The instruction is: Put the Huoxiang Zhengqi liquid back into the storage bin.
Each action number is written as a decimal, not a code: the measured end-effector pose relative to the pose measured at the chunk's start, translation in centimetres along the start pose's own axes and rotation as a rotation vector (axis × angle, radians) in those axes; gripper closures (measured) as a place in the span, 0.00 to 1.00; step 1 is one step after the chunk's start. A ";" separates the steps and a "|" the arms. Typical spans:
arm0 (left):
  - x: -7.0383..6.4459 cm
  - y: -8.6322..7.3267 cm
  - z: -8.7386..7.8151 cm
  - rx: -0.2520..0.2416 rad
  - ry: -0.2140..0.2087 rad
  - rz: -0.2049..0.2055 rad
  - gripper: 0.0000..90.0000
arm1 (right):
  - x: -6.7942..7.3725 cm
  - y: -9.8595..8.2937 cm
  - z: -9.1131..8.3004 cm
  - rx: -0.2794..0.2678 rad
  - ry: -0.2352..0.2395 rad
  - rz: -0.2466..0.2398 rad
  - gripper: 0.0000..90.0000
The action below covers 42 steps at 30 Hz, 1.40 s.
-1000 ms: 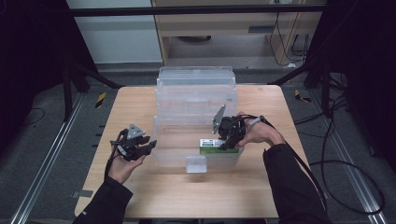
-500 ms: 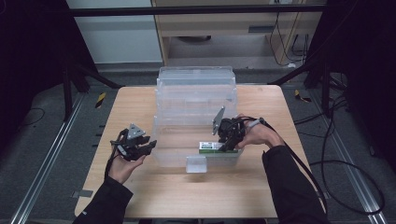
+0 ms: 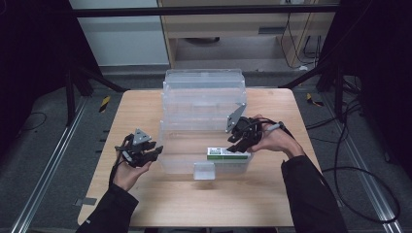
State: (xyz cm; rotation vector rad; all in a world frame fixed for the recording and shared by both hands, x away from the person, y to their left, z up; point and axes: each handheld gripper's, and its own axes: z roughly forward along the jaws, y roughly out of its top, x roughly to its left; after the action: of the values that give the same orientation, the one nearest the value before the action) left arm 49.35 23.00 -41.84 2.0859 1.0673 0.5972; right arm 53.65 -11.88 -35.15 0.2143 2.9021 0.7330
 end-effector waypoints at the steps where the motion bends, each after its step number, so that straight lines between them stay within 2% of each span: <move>1: 0.0 0.0 0.0 0.001 0.001 0.003 0.70 | 0.2 0.1 -0.1 -0.005 0.000 0.000 0.67; 8: 0.1 0.3 -0.7 -0.017 0.010 0.004 0.68 | 1.7 0.7 0.1 -0.026 0.011 0.034 0.64; 14: 0.3 0.7 -1.8 -0.053 0.015 -0.005 0.68 | 2.8 1.3 0.9 -0.050 0.035 0.025 0.62; 18: 0.7 0.8 -2.4 -0.067 0.023 -0.011 0.68 | 3.4 1.6 1.7 -0.044 0.042 0.020 0.64; 21: 1.0 0.8 -2.7 -0.073 0.028 -0.018 0.68 | 3.6 1.7 2.5 -0.029 0.039 0.016 0.66; 25: 1.4 0.7 -3.0 -0.080 0.037 -0.031 0.68 | 3.7 1.6 3.5 -0.031 0.057 0.016 0.66; 30: 1.7 0.6 -3.0 -0.080 0.043 -0.040 0.68 | 3.6 1.5 3.8 -0.034 0.055 0.029 0.66; 37: 1.7 0.6 -2.9 -0.076 0.041 -0.037 0.68 | 3.6 1.5 3.8 -0.030 0.049 0.019 0.65; 42: 1.7 0.6 -3.0 -0.079 0.042 -0.039 0.68 | 3.7 1.5 4.6 -0.017 0.057 0.019 0.65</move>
State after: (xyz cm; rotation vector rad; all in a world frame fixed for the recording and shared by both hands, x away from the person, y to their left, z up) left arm 48.66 25.33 -39.29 1.9882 1.0873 0.6559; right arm 51.02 -7.81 -38.83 0.2230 2.9498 0.7786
